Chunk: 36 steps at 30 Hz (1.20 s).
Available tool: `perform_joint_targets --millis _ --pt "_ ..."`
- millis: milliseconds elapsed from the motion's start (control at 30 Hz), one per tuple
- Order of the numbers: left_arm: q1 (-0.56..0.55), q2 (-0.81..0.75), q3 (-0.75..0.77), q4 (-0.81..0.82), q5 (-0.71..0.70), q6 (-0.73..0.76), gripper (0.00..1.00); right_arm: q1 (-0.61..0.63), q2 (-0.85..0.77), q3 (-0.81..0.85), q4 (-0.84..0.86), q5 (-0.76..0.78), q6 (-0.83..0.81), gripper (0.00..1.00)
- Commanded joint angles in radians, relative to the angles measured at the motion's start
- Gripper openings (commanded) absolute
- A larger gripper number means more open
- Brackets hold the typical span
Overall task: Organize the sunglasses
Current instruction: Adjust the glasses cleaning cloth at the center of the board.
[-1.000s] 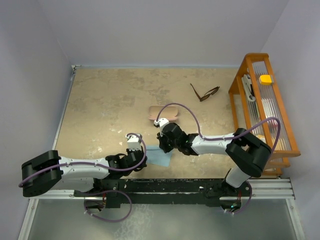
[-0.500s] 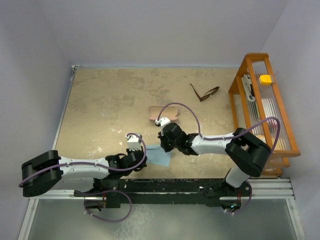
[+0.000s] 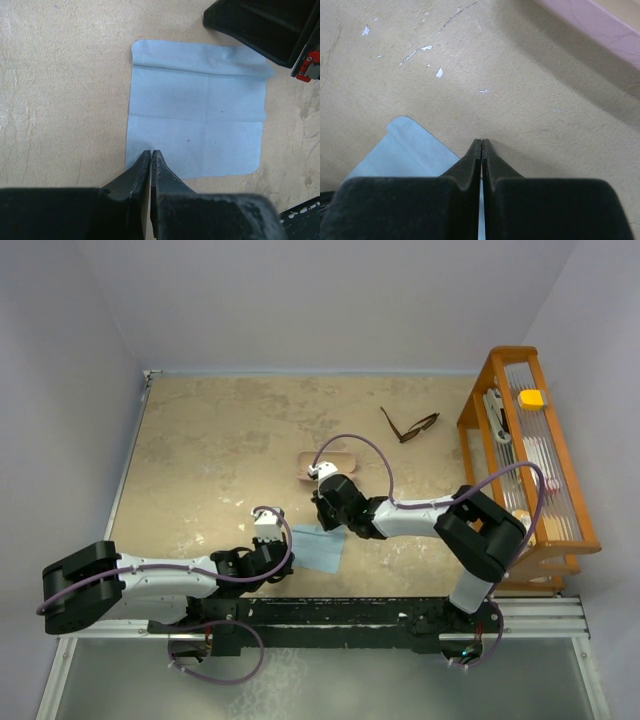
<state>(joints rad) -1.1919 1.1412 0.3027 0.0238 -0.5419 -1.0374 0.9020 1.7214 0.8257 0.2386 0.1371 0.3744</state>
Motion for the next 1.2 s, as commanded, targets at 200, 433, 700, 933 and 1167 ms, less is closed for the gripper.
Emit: perform_joint_targets --millis 200,433,700,933,1167 --pt "-0.003 -0.020 0.003 -0.032 0.026 -0.001 0.00 -0.016 -0.052 -0.046 -0.087 0.075 -0.006 0.00" --pt "-0.002 -0.039 0.031 -0.064 -0.012 0.013 0.00 -0.014 -0.135 -0.058 -0.067 0.010 -0.026 0.00" --pt "-0.003 -0.009 0.112 -0.033 -0.070 0.078 0.01 -0.015 -0.178 -0.087 -0.069 0.014 -0.011 0.00" --pt "0.004 0.053 0.164 0.023 -0.091 0.124 0.01 -0.015 -0.184 -0.105 -0.065 0.020 -0.004 0.00" --pt "0.006 0.113 0.126 0.085 -0.067 0.102 0.01 -0.015 -0.215 -0.116 -0.066 0.033 0.008 0.00"
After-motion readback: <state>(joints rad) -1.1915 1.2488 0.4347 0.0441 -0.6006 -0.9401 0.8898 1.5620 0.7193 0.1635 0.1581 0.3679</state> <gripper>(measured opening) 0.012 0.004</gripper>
